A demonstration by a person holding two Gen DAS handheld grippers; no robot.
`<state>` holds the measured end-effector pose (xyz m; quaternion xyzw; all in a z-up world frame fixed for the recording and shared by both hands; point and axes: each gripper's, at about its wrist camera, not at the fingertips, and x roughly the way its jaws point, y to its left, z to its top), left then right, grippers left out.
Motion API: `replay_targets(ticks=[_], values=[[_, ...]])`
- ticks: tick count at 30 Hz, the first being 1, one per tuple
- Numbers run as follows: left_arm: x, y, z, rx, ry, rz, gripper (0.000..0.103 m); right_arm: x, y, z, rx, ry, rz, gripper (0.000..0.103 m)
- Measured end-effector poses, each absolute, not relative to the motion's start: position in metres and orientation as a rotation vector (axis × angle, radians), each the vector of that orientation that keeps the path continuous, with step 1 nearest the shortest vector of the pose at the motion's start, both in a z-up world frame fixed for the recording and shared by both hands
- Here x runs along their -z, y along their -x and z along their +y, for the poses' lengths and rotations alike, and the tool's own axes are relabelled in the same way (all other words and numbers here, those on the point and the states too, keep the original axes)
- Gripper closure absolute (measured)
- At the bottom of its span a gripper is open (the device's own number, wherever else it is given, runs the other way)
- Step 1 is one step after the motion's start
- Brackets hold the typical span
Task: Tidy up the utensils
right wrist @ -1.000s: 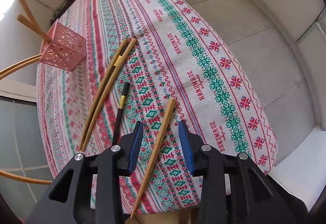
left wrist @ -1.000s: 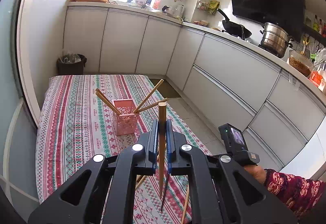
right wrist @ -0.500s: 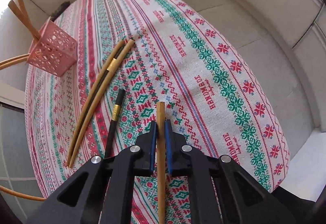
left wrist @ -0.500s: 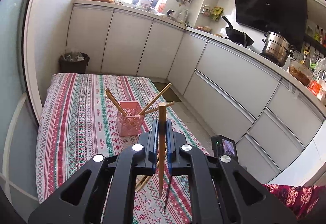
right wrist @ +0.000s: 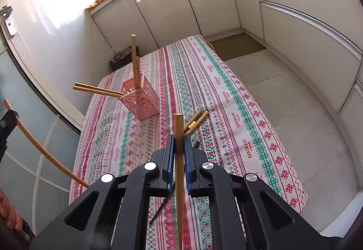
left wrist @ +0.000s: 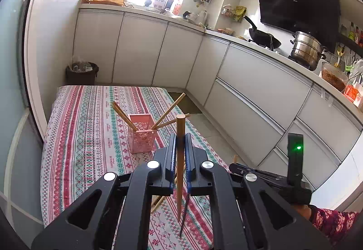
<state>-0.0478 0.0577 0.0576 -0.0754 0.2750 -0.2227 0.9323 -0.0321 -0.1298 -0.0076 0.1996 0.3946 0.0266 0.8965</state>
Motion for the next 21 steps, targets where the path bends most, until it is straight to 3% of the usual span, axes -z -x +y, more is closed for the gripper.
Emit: replay_targets(ticks=[14, 21], values=[[-0.114, 0.012, 0.052, 0.381, 0.11, 0.447, 0.097, -0.128, -0.004, -0.111, -0.21, -0.387, 0.495, 0.095], [-0.138, -0.001, 0.059, 0.374, 0.139, 0.374, 0.097, -0.124, -0.029, -0.12, -0.201, -0.39, 0.525, 0.095]])
